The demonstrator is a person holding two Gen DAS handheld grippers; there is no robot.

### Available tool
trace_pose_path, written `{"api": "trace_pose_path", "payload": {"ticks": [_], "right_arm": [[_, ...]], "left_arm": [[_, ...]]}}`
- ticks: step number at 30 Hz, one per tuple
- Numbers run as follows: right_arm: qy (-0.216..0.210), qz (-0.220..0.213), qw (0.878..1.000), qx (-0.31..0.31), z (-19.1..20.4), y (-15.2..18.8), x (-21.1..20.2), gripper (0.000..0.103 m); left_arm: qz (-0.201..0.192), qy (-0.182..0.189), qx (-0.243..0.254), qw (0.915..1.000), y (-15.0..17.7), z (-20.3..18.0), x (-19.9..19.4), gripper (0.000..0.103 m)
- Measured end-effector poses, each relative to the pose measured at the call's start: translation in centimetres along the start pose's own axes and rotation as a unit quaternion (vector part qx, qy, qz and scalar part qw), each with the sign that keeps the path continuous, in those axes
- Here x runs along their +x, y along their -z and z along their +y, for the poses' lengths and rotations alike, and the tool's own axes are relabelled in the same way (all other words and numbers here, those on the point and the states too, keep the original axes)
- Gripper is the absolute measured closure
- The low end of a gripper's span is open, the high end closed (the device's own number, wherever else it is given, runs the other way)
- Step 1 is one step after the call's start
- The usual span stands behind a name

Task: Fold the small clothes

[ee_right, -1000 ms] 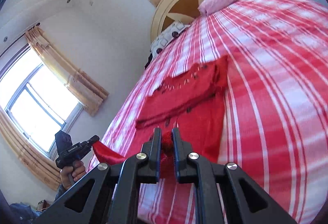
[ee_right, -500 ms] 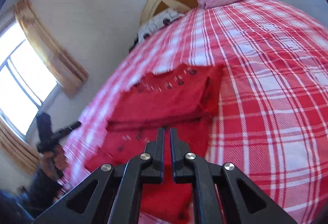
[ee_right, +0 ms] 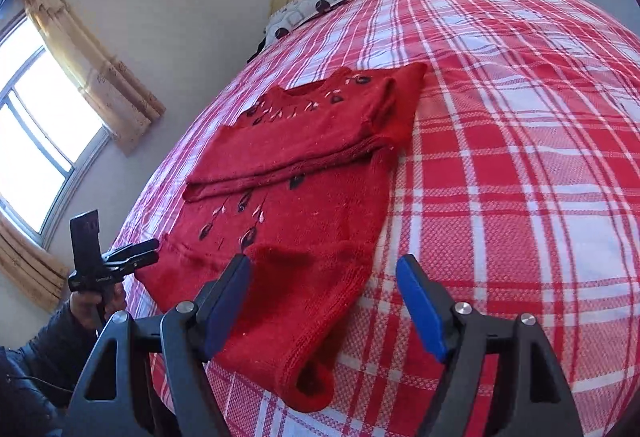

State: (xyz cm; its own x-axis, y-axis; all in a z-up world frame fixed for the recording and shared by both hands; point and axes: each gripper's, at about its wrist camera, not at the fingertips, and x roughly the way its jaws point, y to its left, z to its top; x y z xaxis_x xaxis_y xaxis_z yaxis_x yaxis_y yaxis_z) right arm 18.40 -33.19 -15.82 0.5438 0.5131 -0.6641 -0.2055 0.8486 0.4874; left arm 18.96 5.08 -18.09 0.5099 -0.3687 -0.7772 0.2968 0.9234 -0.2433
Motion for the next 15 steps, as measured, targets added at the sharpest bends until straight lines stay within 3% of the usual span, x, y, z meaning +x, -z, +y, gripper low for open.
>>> {"api": "trace_pose_path", "payload": {"ticks": [3, 4, 5, 7, 8, 9, 15], "right_arm": [[0.005, 0.017, 1.0, -0.01, 0.5, 0.2, 1.1, 0.045], [0.015, 0.024, 0.999, -0.021, 0.8, 0.4, 1.6, 0.058], [0.021, 0.027, 0.999, -0.027, 1.0, 0.4, 1.8, 0.068], [0.02, 0.03, 0.999, -0.033, 1.2, 0.5, 2.1, 0.078], [0.02, 0.031, 0.999, -0.036, 1.4, 0.5, 2.2, 0.089], [0.025, 0.033, 0.998, -0.041, 1.5, 0.6, 2.3, 0.091], [0.068, 0.011, 0.994, -0.079, 2.4, 0.5, 2.0, 0.088]], "left_arm": [[0.001, -0.013, 0.006, 0.9999, 0.5, -0.2, 0.2, 0.049], [0.0, -0.016, 0.015, 0.9998, 0.5, -0.4, 0.1, 0.064], [0.001, -0.016, 0.019, 0.9997, 0.6, -0.4, 0.1, 0.071], [-0.002, -0.008, 0.016, 0.9998, 0.6, -0.2, -0.1, 0.088], [-0.003, 0.0, 0.02, 0.9998, 0.5, -0.2, -0.1, 0.088], [-0.009, -0.01, 0.031, 0.9994, 0.5, -0.5, -0.4, 0.088], [-0.027, -0.011, 0.035, 0.999, 0.9, -0.4, -0.9, 0.088]]}}
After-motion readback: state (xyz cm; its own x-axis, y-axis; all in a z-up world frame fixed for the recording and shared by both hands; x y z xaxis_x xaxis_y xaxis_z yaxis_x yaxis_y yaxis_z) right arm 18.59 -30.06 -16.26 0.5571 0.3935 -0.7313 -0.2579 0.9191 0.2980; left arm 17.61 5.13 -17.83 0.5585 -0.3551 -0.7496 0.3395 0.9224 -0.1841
